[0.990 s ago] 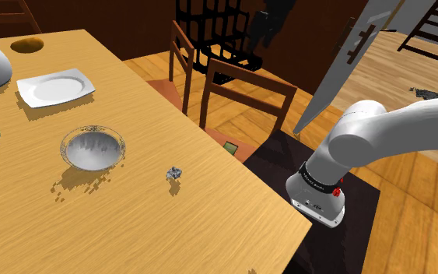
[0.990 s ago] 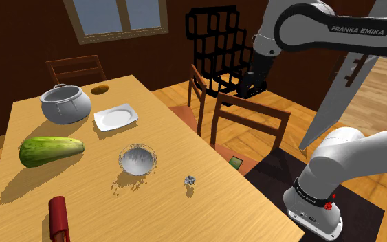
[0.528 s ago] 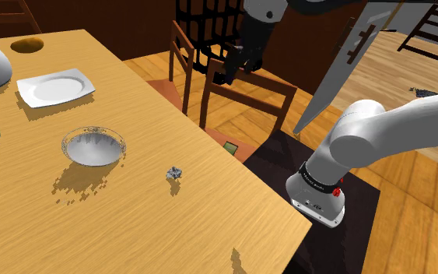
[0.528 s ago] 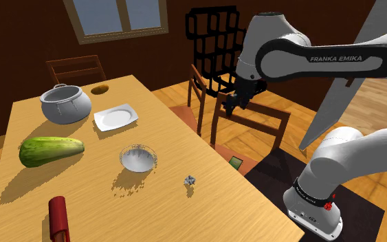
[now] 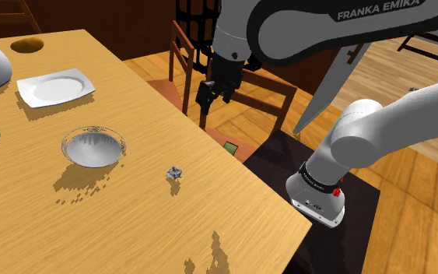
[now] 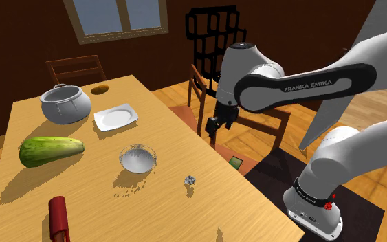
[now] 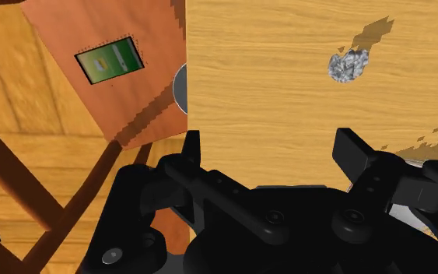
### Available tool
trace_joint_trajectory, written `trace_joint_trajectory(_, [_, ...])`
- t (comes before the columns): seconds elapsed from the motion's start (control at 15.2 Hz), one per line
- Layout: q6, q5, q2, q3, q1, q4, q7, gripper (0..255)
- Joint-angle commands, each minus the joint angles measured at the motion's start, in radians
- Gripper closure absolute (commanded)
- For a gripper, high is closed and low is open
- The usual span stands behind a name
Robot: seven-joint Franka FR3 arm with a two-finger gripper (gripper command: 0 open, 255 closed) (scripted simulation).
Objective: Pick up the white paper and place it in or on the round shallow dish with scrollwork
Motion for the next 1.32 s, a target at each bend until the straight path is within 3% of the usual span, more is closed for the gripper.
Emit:
trace_joint_trajectory(0.0, [0.061, 0.010, 0.059, 0.052, 0.000, -0.002, 0.051, 0])
trace_joint_trajectory(0.46, [0.241, -0.031, 0.300, 0.237, -0.040, 0.046, 0.253, 0])
trace_joint_trajectory(0.66, [0.312, -0.112, 0.431, 0.320, -0.076, 0.085, 0.374, 0])
trace_joint_trajectory(0.86, [0.370, -0.258, 0.586, 0.389, -0.108, 0.138, 0.536, 0])
trace_joint_trajectory(1.25, [0.439, -0.379, 0.685, 0.381, -0.104, 0.132, 0.628, 0])
